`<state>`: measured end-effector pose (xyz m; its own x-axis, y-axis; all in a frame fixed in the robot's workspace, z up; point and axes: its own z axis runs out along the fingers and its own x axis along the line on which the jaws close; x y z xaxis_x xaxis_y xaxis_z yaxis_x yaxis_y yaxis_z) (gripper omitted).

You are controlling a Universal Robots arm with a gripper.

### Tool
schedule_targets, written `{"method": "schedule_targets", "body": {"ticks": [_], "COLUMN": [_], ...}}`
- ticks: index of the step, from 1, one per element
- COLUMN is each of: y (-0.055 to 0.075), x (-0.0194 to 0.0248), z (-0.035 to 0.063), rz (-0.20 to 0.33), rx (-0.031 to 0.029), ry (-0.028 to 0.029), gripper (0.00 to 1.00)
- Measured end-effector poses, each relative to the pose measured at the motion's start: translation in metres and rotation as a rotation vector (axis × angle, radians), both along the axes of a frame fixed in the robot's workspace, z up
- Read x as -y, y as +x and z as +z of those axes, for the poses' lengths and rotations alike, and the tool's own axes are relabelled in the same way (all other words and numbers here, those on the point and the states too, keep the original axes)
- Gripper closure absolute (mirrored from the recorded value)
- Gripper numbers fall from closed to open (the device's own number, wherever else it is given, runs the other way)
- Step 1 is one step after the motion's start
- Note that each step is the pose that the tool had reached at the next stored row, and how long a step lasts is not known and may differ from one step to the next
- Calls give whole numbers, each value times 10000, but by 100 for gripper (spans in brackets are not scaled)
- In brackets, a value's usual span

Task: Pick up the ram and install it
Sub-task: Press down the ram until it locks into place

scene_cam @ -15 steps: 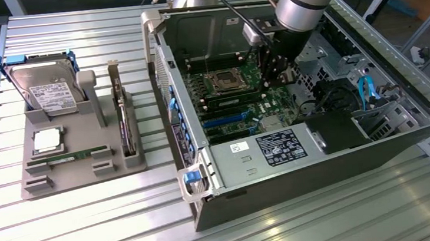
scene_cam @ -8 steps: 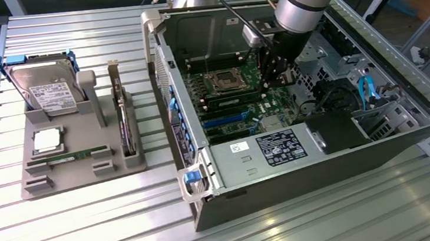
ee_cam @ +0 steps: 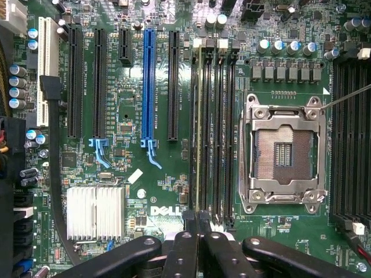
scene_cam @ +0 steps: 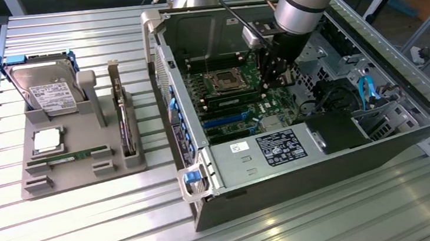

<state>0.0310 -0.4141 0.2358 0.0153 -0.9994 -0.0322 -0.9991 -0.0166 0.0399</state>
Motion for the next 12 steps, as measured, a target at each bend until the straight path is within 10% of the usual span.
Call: {"method": "schedule_targets", "body": {"ticks": [12], "y": [0], "x": [0], "z": [-24], "rz": [0], "rx": [1], "ry": [-1], "gripper": [90]}}
